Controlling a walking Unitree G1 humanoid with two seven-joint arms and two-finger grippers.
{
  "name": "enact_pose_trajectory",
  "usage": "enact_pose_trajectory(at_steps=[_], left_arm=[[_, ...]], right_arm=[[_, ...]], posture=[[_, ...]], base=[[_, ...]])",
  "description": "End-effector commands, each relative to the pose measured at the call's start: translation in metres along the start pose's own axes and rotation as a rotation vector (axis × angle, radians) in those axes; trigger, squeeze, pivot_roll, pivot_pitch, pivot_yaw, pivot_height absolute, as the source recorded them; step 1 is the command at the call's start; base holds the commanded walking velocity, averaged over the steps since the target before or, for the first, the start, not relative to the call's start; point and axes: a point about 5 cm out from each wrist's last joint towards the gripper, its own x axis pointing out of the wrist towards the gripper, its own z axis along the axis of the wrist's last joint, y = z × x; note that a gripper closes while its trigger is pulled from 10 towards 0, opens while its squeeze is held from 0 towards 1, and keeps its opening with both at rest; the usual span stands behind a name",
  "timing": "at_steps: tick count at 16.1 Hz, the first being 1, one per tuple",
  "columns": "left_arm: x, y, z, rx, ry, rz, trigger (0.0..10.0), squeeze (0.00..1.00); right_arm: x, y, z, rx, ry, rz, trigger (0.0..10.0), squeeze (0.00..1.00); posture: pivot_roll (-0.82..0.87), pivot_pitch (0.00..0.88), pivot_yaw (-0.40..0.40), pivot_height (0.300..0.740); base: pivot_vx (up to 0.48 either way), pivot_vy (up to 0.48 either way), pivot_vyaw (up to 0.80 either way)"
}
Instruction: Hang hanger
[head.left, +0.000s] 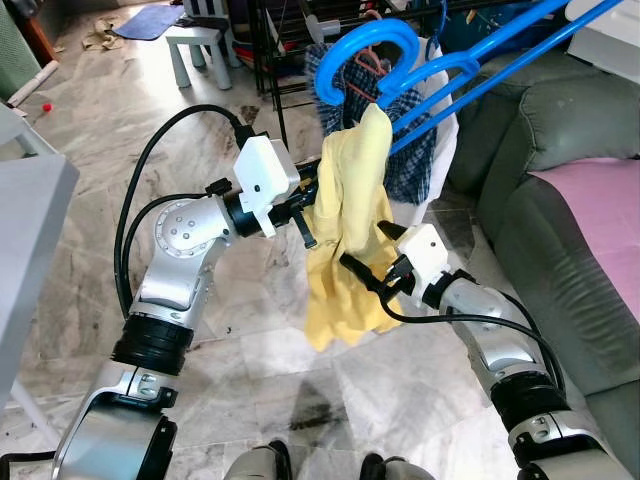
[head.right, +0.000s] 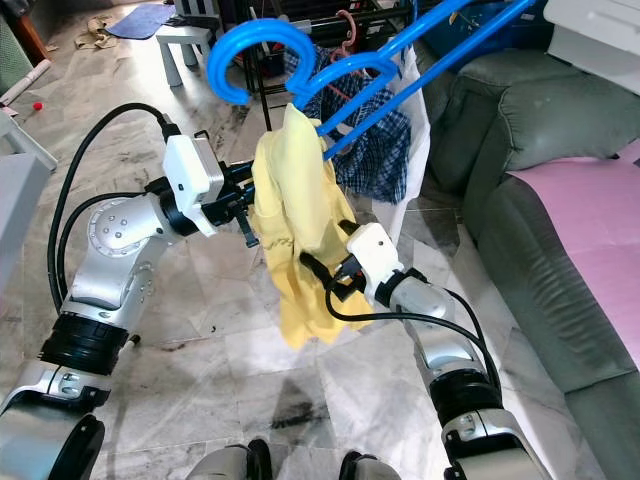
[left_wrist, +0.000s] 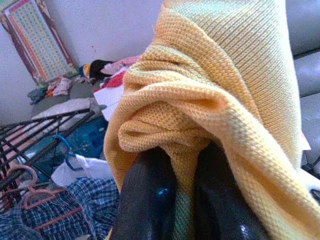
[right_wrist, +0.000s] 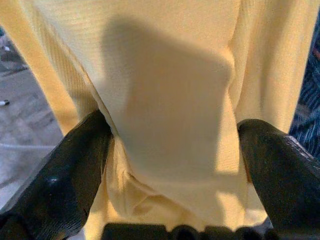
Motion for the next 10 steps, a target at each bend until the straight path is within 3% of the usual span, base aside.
enact_pose_trajectory(at_steps=[1,2,7,10], left_arm=[[0.004,0.000,0.016,0.037,-0.058,-0.022,0.0,0.00],[0.006,-0.001,0.020,0.034,-0.072,-0.028,0.0,0.00],[0.007,0.002,0.025,0.031,-0.087,-0.017,0.0,0.00],[0.005,0.002,0.025,0.029,-0.080,-0.011,0.0,0.00]], right_arm=[[0.000,0.000,-0.008,0.012,0.025,-0.014,9.6,0.00],[0.002,0.003,-0.014,0.064,0.033,-0.018,0.0,0.00],[0.003,0.007,-0.024,0.139,0.046,-0.042,0.0,0.00],[0.001,0.004,-0.026,0.133,0.041,-0.069,0.0,0.00]], posture=[[0.02,0.164,0.037,0.740],[0.02,0.163,0.035,0.740],[0.03,0.165,0.029,0.740],[0.04,0.167,0.028,0.740]], base=[[0.000,0.000,0.00],[0.000,0.000,0.00],[0.000,0.000,0.00],[0.000,0.000,0.00]])
